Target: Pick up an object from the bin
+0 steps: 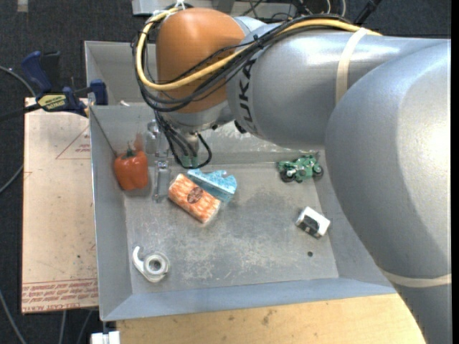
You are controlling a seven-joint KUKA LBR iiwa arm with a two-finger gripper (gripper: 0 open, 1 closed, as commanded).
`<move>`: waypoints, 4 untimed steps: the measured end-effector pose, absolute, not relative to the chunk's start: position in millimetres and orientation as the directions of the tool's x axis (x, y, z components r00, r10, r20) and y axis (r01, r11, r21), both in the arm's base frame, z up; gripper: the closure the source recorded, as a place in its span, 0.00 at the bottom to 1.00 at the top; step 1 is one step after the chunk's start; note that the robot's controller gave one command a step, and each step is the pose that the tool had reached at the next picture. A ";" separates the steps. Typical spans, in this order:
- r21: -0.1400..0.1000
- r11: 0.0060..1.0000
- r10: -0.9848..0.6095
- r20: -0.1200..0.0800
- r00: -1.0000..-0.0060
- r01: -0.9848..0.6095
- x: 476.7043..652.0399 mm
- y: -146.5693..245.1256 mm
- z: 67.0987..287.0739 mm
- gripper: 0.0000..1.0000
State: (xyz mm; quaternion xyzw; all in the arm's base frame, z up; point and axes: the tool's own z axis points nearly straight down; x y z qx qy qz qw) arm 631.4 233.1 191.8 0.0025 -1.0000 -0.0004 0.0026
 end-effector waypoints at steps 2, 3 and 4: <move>0.005 1.000 -0.010 -0.008 -1.000 -0.010 648.4 243.8 127.6 0.00; 0.002 1.000 -0.013 0.002 -1.000 -0.013 649.1 245.3 65.2 0.00; 0.001 0.945 -0.327 -0.003 -0.945 -0.327 647.6 250.7 110.8 0.00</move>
Offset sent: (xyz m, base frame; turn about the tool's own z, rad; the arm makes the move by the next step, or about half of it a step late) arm 0.0249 0.0180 -0.1218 -0.0142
